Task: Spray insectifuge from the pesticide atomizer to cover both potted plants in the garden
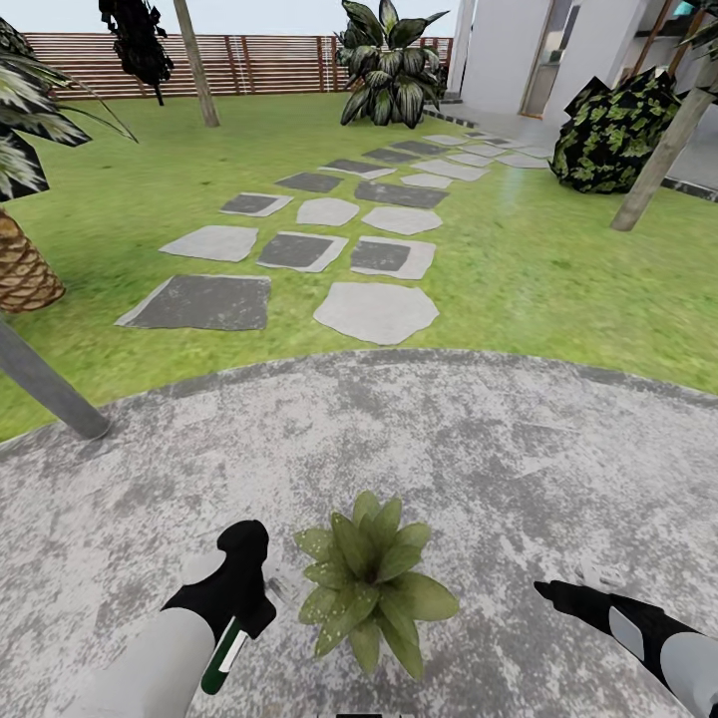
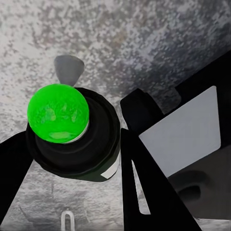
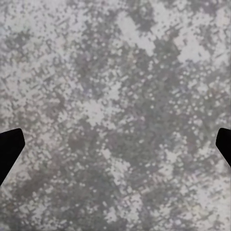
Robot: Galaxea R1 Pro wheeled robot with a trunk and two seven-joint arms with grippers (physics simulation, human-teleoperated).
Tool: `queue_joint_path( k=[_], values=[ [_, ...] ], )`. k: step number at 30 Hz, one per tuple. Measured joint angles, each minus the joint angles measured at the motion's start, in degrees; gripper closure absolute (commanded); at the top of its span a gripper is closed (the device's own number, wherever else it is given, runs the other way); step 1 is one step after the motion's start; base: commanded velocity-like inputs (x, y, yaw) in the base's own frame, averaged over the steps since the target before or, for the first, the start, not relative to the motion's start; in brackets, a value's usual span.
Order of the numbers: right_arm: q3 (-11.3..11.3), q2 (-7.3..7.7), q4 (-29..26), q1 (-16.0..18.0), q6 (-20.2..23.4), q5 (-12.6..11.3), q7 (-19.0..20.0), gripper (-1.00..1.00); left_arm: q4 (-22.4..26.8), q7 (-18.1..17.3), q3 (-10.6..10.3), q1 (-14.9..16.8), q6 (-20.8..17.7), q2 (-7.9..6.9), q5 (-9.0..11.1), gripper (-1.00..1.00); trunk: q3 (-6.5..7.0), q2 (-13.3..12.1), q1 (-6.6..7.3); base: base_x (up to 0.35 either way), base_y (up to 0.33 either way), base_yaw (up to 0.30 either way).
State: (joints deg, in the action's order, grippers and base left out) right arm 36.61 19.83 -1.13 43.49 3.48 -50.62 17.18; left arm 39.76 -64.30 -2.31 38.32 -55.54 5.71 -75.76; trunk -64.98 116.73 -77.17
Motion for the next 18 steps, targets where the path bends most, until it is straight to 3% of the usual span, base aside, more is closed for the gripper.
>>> queue_joint_path(
  k=[6,18],
  values=[
    [0.03,0.0,0.01,0.0,0.0,0.02,0.0,-1.0,0.07,0.05,0.04,-0.02,-0.01,0.1,0.17,1.0,0.0,0.0,0.0,0.0,0.0,0.0],
    [0.02,0.0,-0.01,0.0,0.0,0.02,0.07,-1.0,0.16,0.01,-0.08,-0.01,-0.08,0.44,0.22,1.0,2.15,-4.8,2.63,0.0,0.0,0.0]
  ],
)
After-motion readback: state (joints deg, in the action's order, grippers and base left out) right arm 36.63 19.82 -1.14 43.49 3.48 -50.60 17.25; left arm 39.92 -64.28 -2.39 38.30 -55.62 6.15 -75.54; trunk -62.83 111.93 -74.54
